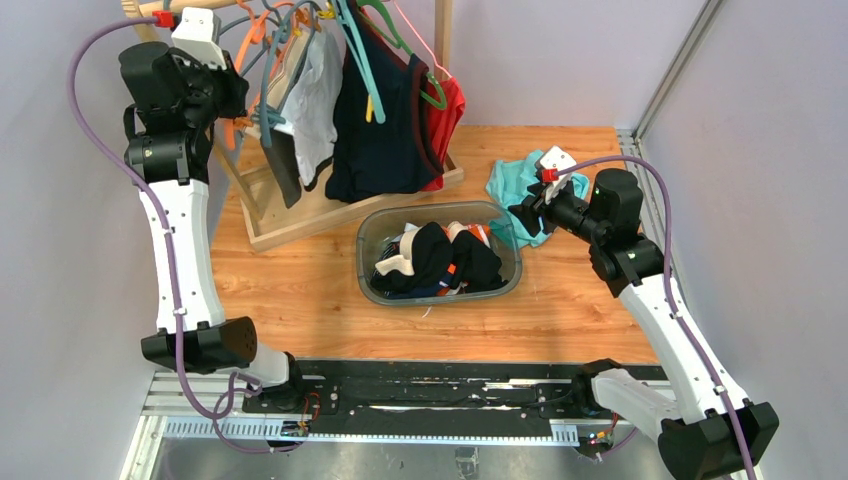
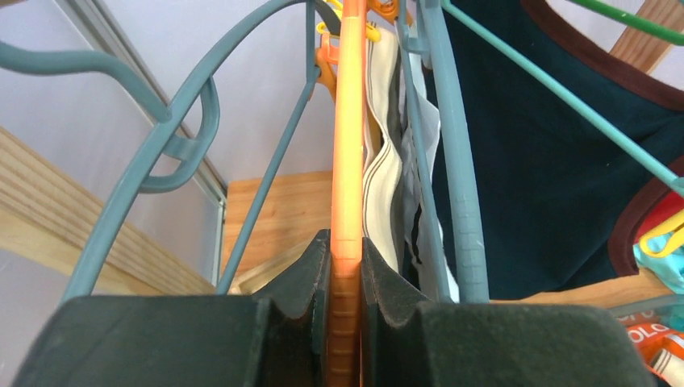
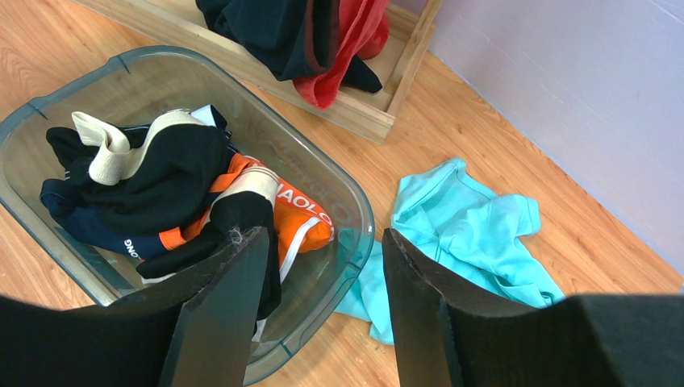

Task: Remove the underwear clipped to the hanger
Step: Pick up the hanger from the clothesline.

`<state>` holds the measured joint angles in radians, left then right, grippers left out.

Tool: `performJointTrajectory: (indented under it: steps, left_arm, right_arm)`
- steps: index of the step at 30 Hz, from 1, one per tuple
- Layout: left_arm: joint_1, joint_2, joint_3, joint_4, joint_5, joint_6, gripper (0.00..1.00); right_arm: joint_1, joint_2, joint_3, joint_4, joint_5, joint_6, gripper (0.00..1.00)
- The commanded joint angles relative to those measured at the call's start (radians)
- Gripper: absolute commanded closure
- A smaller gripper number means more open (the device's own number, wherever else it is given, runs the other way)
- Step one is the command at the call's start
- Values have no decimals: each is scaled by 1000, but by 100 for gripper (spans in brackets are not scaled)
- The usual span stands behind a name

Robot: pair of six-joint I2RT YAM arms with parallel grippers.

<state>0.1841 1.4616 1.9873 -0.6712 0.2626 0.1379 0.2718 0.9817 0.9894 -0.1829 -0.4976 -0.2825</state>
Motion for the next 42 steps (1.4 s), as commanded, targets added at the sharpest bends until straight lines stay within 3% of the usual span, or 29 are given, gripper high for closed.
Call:
performJointTrajectory:
  steps: [1, 15, 30, 42]
  left_arm:
    - [9, 15, 43, 139, 56, -41, 100]
    - [9, -66, -103, 374, 82, -90, 100]
    - [9, -225, -263, 394, -114, -2, 100]
    - [9, -354, -378, 317, -120, 82, 100]
  right_arm:
    - [-13, -10, -8, 29, -15, 16, 44]
    - [-16, -2, -9, 30, -17, 14, 45]
    - [-15, 1, -9, 29, -25, 15, 44]
    - [-16, -1, -10, 29, -34, 14, 44]
